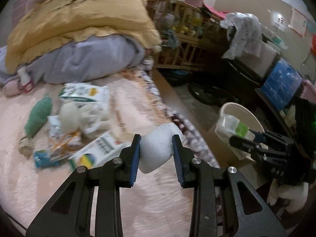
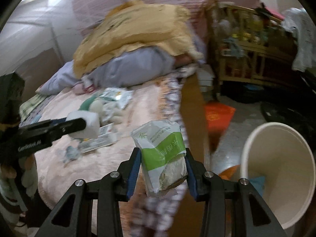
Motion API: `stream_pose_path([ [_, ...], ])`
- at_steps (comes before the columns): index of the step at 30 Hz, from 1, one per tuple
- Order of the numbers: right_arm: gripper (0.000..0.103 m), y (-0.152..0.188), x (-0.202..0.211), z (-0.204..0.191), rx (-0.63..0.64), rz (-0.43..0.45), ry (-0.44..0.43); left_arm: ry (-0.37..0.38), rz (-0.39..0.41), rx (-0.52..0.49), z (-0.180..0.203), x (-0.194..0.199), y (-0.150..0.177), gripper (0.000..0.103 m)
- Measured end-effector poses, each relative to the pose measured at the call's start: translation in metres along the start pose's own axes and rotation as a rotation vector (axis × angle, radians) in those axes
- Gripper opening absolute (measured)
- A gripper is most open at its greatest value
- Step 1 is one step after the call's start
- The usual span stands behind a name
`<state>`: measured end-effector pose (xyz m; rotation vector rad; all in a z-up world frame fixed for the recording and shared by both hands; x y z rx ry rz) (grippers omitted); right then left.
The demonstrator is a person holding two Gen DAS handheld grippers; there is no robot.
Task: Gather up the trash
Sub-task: 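Carry both items over the white bucket and open both tools to drop them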
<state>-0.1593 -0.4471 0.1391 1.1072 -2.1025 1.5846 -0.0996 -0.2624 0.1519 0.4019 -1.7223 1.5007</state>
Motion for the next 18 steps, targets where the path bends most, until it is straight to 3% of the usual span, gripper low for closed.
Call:
stream_pose_path([
  [18,0.041,0.026,0.074,0.146,-0.288,0.087,0.265,0.223,-0.063,-0.084,0.151,-0.048,-0.023,0.029],
])
Point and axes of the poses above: each gripper's, at about its wrist camera, not at the fingertips, and x roughly against the way its jaws point, z to its right, y to its underside, the point moved 1 cm from there along -x, roughly the way its jaws point, and after that the axes turned 15 degrees about -y, right-handed, at the moved point
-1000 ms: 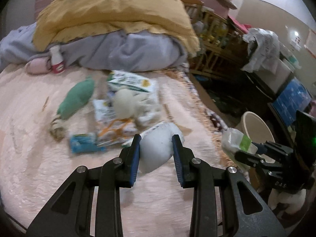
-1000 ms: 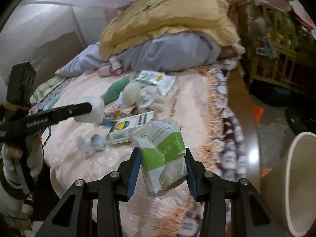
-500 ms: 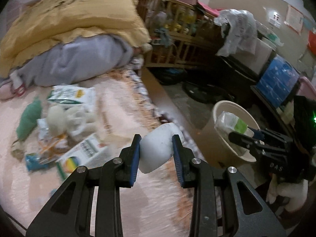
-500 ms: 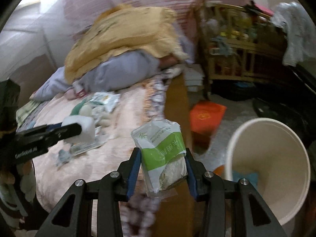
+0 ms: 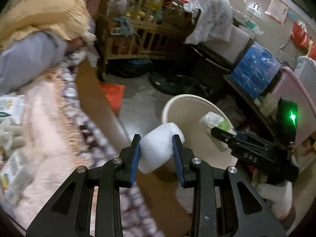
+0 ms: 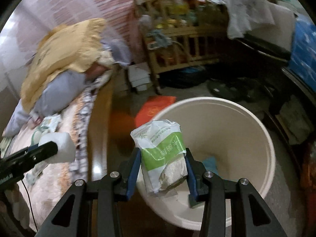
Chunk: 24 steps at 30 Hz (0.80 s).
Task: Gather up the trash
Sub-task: 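Carry both items over the white bucket and open both tools to drop them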
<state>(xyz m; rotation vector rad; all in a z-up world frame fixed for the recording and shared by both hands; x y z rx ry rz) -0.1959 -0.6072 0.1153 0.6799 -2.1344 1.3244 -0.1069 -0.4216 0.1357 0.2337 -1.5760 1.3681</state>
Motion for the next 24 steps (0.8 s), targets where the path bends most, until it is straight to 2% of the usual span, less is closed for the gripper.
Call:
stream_pose_path([
  [7,0.041,0.001,0.006,0.040,-0.090,0.029,0.051,0.042,-0.042,-0.024,0.042,-0.035,-0.005,0.030],
  [11,0.042,0.001,0.007,0.052,-0.122,0.039,0.052,0.068,-0.054,-0.031,0.059,-0.050,-0.006,0.036],
  [12,0.045,0.002,0.009,0.058,-0.137,0.050,0.060,0.077,-0.058,-0.028,0.062,-0.054,-0.007,0.037],
  [14,0.050,0.002,0.010,0.060,-0.147,0.059,0.059,0.110,-0.066,-0.011,0.068,-0.060,-0.008,0.050],
  [16,0.053,0.001,0.013,0.066,-0.168,0.078,0.058,0.119,-0.076,0.005,0.071,-0.065,-0.009,0.056],
  [17,0.058,0.001,0.014,0.068,-0.174,0.083,0.061,0.117,-0.080,0.008,0.073,-0.066,-0.008,0.058],
  [18,0.065,0.001,0.015,0.068,-0.175,0.087,0.067,0.116,-0.084,0.005,0.074,-0.067,-0.008,0.059],
  [19,0.067,0.001,0.016,0.069,-0.177,0.091,0.069,0.113,-0.087,-0.002,0.075,-0.068,-0.006,0.059],
  [24,0.067,0.002,0.017,0.069,-0.185,0.092,0.053,0.062,-0.078,-0.030,0.067,-0.058,0.001,0.059],
])
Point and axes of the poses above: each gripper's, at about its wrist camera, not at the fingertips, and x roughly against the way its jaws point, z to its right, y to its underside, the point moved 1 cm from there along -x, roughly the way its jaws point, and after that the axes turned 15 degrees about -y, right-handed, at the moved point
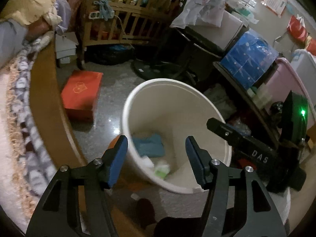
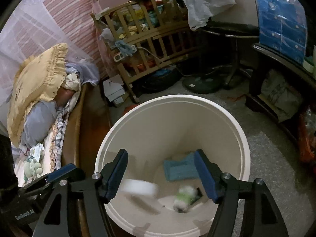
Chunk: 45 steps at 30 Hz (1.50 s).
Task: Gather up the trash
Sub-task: 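Carry both items over the white bucket and open both tools to drop them, then grasp the small plastic bottle with left tool while right tool grasps rainbow medicine box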
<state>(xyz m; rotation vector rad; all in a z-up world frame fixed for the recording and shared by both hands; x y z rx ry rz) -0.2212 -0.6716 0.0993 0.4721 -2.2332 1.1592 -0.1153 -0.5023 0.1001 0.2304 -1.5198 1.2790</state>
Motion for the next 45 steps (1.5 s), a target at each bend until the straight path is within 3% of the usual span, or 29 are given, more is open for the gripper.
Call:
stream_pose_path([
  [15,0.067,0.017,-0.019,-0.070,0.139,-0.071,-0.107,-0.271,0.087,0.023,-0.086,0.067,0.032,0.059],
  [35,0.071,0.089,-0.078,-0.255,0.387,-0.281,-0.373,-0.520,0.103,0.243,-0.265,0.177,0.115,0.059],
  [40,0.071,0.102,-0.098,-0.296,0.448,-0.321,-0.420,-0.546,0.078,0.302,-0.309,0.191,0.141,0.059],
  [45,0.072,0.107,-0.114,-0.325,0.477,-0.348,-0.455,-0.494,0.056,0.351,-0.337,0.197,0.161,0.059],
])
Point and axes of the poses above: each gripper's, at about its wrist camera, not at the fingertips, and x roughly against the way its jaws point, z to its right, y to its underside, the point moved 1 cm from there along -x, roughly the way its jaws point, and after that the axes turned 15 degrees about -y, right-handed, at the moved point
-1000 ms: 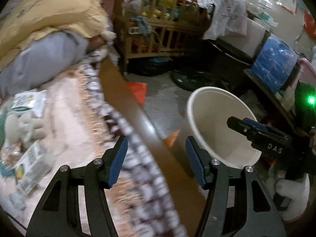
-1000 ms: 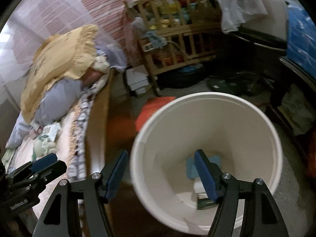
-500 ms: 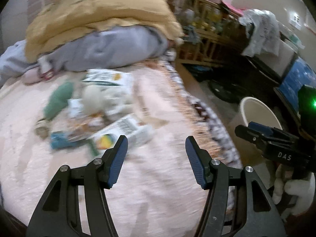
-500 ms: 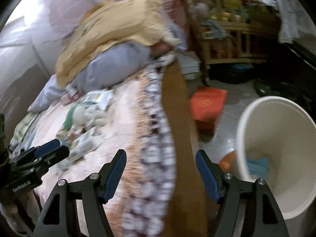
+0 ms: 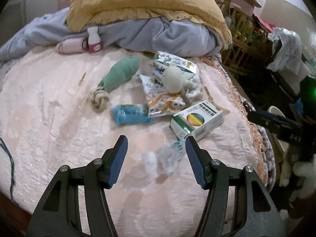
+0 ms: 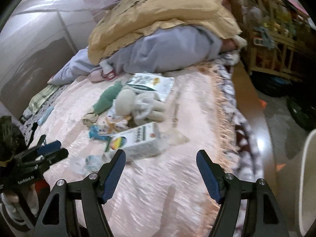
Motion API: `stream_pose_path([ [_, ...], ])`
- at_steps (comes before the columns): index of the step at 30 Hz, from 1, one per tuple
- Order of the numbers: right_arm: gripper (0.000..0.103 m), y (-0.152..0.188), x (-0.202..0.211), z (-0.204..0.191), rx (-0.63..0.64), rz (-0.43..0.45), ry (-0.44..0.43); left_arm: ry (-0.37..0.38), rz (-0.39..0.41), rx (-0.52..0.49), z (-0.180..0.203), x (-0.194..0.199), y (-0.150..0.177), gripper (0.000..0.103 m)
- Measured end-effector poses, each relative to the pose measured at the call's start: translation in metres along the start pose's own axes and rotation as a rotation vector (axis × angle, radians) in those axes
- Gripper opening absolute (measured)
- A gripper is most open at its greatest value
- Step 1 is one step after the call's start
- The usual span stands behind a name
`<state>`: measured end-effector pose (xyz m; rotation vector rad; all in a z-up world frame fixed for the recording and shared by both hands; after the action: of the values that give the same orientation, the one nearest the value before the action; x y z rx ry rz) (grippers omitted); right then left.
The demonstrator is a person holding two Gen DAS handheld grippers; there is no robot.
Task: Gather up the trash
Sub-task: 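Grasp the small plastic bottle with left tool while right tool grasps rainbow medicine box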
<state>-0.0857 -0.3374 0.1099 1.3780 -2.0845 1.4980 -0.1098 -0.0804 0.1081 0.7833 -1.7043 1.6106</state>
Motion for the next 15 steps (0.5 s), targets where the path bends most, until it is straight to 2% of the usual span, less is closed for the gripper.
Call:
stream_pose_path([
  [7,0.072,-0.017,-0.029,-0.012,0.029,-0.025,-0.017,0.066,-0.025,-0.078,0.016,-0.016,0.009,0.061],
  [12,0.074,-0.028,-0.046,-0.010,0.035,-0.040,-0.024,0.058,-0.050,-0.162,0.038,-0.038,0.013,0.061],
  [15,0.074,-0.029,-0.054,-0.009,0.041,-0.066,-0.028,0.088,-0.069,-0.175,0.042,-0.049,0.016,0.058],
])
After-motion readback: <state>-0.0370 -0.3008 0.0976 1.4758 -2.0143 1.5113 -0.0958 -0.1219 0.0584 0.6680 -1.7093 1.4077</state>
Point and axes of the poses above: each gripper's, at about its wrist camera, not at the fingertips, and x roughly against the way its jaws point, z to its right, y to its underside, the point moved 1 cm from there along -x, roughly the way its jaws point, and after that the axes turned 15 degrees about -y, right-handed, at the moved point
